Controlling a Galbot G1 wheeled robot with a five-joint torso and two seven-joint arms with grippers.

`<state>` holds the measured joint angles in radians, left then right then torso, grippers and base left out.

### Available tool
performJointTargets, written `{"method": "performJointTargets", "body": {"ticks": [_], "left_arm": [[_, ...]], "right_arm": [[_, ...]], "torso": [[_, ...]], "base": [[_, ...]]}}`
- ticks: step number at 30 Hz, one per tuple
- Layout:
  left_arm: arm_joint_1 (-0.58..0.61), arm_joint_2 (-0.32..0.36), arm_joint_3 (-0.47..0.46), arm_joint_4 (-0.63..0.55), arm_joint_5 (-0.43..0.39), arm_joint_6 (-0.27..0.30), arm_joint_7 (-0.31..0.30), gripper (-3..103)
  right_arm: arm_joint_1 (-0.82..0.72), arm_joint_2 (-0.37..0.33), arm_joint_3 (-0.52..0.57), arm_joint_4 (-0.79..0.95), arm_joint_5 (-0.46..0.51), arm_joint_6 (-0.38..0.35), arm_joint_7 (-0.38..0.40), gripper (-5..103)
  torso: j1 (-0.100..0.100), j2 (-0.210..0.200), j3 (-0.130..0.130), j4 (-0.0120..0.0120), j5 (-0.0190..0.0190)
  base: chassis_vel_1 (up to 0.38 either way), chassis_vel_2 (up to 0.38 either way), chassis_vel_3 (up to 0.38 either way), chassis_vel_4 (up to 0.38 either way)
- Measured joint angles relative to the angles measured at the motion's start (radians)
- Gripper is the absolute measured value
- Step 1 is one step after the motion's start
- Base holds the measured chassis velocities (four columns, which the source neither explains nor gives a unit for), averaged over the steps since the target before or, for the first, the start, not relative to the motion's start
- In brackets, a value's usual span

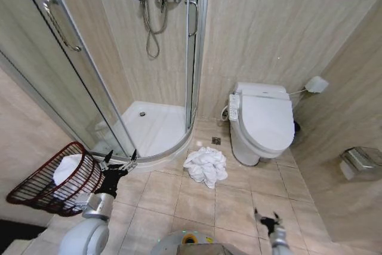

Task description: Discard the used towel into the hamper.

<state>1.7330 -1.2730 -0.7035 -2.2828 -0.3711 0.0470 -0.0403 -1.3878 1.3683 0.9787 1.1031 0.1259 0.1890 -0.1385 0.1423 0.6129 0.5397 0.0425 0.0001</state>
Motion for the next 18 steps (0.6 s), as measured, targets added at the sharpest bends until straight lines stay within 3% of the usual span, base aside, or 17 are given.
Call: {"method": "performJointTargets", "body": {"ticks": [18], "left_arm": [[0.0, 0.0, 0.0, 0.0, 0.0, 0.0, 0.0, 98]], "right_arm": [[-0.099, -0.19, 0.048, 0.445, 0.32, -0.241, 0.044, 100]], "torso": [[0.0, 0.0, 0.0, 0.0001, 0.0]], "base": [[0.0, 0.0, 0.0, 0.0]]}}
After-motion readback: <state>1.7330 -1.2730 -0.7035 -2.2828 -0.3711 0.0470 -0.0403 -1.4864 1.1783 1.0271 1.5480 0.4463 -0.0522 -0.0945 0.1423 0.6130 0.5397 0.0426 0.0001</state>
